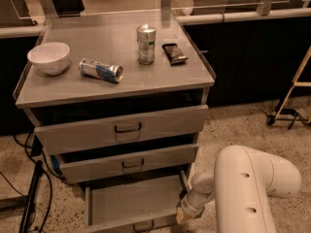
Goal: Close bottom drawer
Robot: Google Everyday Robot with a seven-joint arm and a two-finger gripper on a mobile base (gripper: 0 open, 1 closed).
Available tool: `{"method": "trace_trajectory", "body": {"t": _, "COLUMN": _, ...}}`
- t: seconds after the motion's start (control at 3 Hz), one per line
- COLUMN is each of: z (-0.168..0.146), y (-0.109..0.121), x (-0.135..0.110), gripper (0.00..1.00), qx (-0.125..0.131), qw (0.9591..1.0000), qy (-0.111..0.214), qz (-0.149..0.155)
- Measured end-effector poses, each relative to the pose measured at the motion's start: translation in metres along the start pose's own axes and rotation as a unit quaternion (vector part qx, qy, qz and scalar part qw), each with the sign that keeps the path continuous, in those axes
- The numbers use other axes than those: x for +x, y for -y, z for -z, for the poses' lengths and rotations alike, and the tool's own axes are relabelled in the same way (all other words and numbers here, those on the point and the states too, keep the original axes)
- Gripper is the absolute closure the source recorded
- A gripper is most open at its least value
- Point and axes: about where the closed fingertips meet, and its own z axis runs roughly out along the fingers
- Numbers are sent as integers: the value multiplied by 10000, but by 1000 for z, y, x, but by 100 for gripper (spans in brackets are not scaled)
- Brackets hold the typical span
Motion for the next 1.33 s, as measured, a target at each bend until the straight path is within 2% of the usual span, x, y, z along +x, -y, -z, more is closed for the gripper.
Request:
{"method": "trace_trajectory", "body": {"t": 0.67, "z": 41, "y": 2, "x": -34, "gripper": 100, "qx": 65, "qw": 9973, "qy": 715, "qz": -123}}
{"method": "trace_trajectory", "body": {"t": 1.0, "z": 43, "y": 2, "x": -35, "gripper": 100, "qx": 68, "qw": 9971, "qy": 746, "qz": -125}}
{"method": "trace_trajectory", "body": {"t": 1.33, "z": 38, "y": 5, "x": -33, "gripper": 100, "qx": 52, "qw": 9978, "qy": 645, "qz": -160}}
